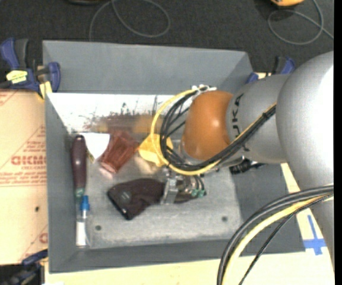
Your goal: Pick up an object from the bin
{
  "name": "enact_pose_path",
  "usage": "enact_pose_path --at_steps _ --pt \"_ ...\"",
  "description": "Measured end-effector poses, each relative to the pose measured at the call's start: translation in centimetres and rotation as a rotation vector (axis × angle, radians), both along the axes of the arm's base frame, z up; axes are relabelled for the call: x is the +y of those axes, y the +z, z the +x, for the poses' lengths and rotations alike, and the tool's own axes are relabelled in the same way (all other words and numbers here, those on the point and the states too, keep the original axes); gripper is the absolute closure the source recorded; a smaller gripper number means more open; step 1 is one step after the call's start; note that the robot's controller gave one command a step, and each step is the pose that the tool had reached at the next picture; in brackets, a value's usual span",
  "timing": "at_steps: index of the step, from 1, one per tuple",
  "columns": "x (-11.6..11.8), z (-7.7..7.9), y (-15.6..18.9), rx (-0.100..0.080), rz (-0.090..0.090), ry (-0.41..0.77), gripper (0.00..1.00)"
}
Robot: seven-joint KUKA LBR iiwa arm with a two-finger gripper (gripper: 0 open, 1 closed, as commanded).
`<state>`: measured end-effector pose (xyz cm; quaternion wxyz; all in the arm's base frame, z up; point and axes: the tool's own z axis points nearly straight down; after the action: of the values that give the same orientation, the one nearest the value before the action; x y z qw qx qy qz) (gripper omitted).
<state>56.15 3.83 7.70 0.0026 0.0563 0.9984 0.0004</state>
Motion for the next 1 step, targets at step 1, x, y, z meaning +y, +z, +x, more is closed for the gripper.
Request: enact_pose_path --at_steps 1 --pt "0.00 0.00 0.00 0.000 0.000 0.000 1.00"
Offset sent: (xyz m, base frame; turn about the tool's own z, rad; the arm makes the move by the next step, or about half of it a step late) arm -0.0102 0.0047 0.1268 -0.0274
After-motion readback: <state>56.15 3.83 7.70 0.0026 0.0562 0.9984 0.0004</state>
